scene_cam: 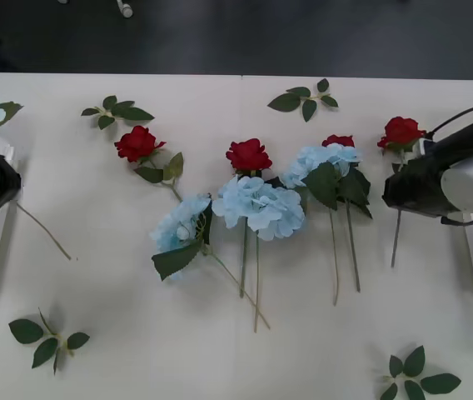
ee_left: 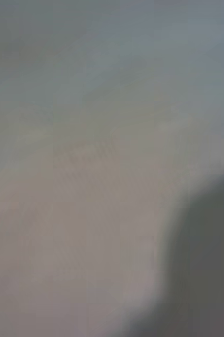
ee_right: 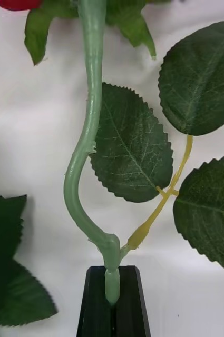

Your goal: Put the red flowers into the right box and the blue flowers into the left box

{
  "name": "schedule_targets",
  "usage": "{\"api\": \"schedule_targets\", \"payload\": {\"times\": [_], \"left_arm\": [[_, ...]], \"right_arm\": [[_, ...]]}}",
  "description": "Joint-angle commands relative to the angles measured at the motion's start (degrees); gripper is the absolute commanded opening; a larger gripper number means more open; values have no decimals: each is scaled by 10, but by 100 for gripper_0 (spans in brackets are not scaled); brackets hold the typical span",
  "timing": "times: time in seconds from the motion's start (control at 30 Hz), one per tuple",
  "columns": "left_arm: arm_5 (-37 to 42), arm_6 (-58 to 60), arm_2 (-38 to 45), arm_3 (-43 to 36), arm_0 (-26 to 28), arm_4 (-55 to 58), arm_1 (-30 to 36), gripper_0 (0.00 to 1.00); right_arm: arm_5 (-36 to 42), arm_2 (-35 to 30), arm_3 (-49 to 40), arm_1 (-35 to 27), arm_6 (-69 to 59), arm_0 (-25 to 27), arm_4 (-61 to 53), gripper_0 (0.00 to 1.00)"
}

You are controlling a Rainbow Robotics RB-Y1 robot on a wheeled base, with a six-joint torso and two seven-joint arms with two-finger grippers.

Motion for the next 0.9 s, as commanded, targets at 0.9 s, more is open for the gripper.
{"api": "schedule_targets", "payload": {"times": [0.9], "left_arm": [[-230, -301, 82, 519, -111, 70, 175, 0]], "right_arm": [[328, -230, -74, -266, 244, -10, -140, 0]]}}
